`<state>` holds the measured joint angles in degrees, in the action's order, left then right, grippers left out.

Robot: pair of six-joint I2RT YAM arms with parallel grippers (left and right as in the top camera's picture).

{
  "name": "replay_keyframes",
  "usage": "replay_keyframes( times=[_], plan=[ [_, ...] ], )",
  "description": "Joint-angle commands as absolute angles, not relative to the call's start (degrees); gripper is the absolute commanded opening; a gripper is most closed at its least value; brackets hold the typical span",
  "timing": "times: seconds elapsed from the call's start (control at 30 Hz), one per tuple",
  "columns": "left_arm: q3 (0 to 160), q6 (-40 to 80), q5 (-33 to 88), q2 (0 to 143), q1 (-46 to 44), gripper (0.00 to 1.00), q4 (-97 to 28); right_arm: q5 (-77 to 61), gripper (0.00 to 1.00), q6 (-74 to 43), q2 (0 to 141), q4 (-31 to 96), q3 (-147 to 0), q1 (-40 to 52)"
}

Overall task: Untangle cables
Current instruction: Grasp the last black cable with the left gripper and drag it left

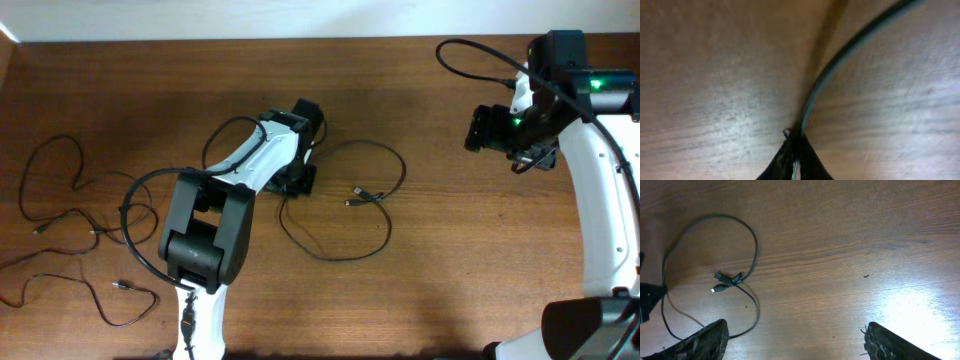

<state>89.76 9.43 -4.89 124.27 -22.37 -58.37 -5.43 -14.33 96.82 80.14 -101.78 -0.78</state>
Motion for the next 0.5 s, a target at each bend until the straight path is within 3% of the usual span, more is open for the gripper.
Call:
replay_keyframes(
  times=[0.0,0.17,0.47],
  plan=[
    [87.8,9.8,-5.6,127.9,-21.9,0.0,-51.2,-5.5,0.88,-13.7,96.9,80.1,-101.5,-0.8],
    [92.5,9.8,-5.6,125.2,-20.8,0.0,-55.0,-5.3,0.88,-13.2,96.9,80.0,-101.4,-0.8],
    [93.9,9.8,-5.6,99.0,-18.9,0.0,-58.1,-5.3,0.88,-13.3,96.9,79.9,-101.4,-0.8]
  ],
)
